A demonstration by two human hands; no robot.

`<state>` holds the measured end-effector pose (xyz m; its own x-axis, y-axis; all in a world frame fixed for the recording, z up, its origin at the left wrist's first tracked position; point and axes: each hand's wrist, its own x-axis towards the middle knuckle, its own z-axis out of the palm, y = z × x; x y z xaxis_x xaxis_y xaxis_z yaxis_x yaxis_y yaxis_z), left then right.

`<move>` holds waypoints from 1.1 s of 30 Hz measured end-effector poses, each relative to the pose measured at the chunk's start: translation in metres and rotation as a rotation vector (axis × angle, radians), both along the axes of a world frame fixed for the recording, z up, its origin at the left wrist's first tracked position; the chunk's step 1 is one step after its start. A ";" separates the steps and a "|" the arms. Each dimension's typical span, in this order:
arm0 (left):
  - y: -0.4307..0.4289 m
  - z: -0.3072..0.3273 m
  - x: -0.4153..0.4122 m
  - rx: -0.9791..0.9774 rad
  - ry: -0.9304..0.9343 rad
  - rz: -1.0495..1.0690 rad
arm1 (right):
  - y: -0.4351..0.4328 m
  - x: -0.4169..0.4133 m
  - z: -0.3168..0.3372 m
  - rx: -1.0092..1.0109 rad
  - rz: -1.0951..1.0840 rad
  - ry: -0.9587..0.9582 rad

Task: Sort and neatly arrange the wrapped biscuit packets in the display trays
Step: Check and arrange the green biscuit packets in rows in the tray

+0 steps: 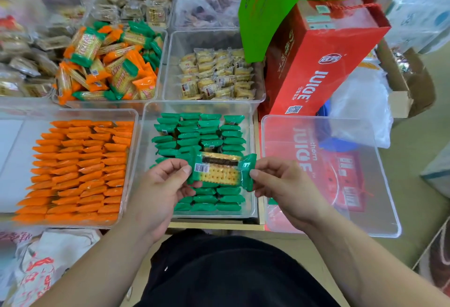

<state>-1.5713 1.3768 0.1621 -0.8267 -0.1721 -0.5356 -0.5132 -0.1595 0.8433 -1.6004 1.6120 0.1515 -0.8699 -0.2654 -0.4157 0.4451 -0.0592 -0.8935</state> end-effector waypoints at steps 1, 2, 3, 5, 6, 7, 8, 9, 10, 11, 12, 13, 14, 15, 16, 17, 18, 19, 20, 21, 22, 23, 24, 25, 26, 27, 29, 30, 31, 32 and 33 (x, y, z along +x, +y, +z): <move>0.004 0.002 0.002 0.021 -0.015 0.004 | 0.004 0.003 0.003 -0.067 -0.012 -0.007; 0.007 0.006 0.004 0.055 -0.026 0.008 | 0.008 0.006 0.006 -0.139 -0.023 -0.026; 0.011 0.009 0.007 0.098 -0.029 0.009 | 0.012 0.008 0.006 -0.197 -0.034 -0.049; 0.017 0.016 0.011 0.163 -0.009 0.004 | 0.020 0.012 0.005 -0.242 -0.047 -0.086; 0.020 0.019 0.013 0.182 0.009 -0.004 | 0.024 0.014 0.004 -0.249 -0.054 -0.098; 0.023 0.022 0.016 0.192 0.030 -0.017 | 0.027 0.016 0.001 -0.255 -0.061 -0.110; 0.025 0.025 0.018 0.192 0.053 -0.032 | 0.029 0.017 -0.001 -0.264 -0.065 -0.125; 0.028 0.028 0.021 0.186 0.074 -0.047 | 0.031 0.019 -0.002 -0.271 -0.068 -0.144; 0.031 0.030 0.023 0.182 0.093 -0.061 | 0.032 0.021 -0.003 -0.277 -0.068 -0.160; 0.033 0.033 0.025 0.183 0.106 -0.070 | 0.032 0.022 -0.004 -0.283 -0.068 -0.172; 0.036 0.035 0.025 0.183 0.113 -0.073 | 0.031 0.024 -0.003 -0.288 -0.069 -0.180; 0.038 0.037 0.026 0.183 0.116 -0.074 | 0.031 0.025 -0.002 -0.290 -0.074 -0.184; 0.039 0.039 0.026 0.178 0.114 -0.071 | 0.032 0.025 -0.001 -0.292 -0.083 -0.185; 0.040 0.040 0.025 0.174 0.111 -0.061 | 0.034 0.025 -0.001 -0.306 -0.095 -0.178; 0.040 0.042 0.025 0.171 0.105 -0.041 | 0.036 0.025 0.000 -0.338 -0.108 -0.168; 0.040 0.041 0.025 0.165 0.101 -0.024 | 0.039 0.024 0.001 -0.385 -0.122 -0.153; 0.040 0.041 0.026 0.161 0.096 -0.017 | 0.041 0.024 0.003 -0.429 -0.128 -0.136; 0.041 0.039 0.027 0.156 0.096 -0.014 | 0.043 0.024 0.005 -0.451 -0.125 -0.113; 0.042 0.038 0.028 0.150 0.103 -0.012 | 0.044 0.024 0.009 -0.442 -0.118 -0.092; 0.043 0.038 0.029 0.143 0.116 -0.005 | 0.043 0.025 0.013 -0.416 -0.107 -0.075; 0.045 0.039 0.030 0.139 0.132 0.000 | 0.043 0.026 0.016 -0.390 -0.102 -0.063; 0.046 0.040 0.031 0.139 0.149 0.004 | 0.042 0.027 0.017 -0.369 -0.104 -0.055; 0.047 0.041 0.032 0.139 0.167 0.000 | 0.042 0.027 0.019 -0.354 -0.114 -0.052; 0.047 0.044 0.032 0.124 0.186 -0.019 | 0.043 0.027 0.020 -0.336 -0.129 -0.049; 0.047 0.047 0.032 0.073 0.208 -0.051 | 0.043 0.027 0.021 -0.307 -0.141 -0.045; 0.047 0.049 0.032 -0.019 0.229 -0.086 | 0.043 0.028 0.022 -0.269 -0.140 -0.033; 0.046 0.052 0.031 -0.227 0.259 -0.147 | 0.042 0.028 0.026 -0.188 -0.132 -0.010; 0.046 0.053 0.031 -0.294 0.261 -0.165 | 0.042 0.028 0.029 -0.153 -0.134 -0.007; 0.045 0.053 0.029 -0.337 0.253 -0.171 | 0.042 0.027 0.030 -0.119 -0.142 -0.008; 0.043 0.052 0.028 -0.356 0.233 -0.168 | 0.041 0.026 0.030 -0.094 -0.150 -0.029; 0.041 0.052 0.026 -0.353 0.198 -0.161 | 0.040 0.025 0.030 -0.094 -0.154 -0.066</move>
<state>-1.5457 1.4183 0.2139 -0.9387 -0.1768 -0.2959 -0.3312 0.2248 0.9164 -1.5750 1.6521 0.1813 -0.8750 -0.1717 -0.4527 0.4816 -0.2128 -0.8502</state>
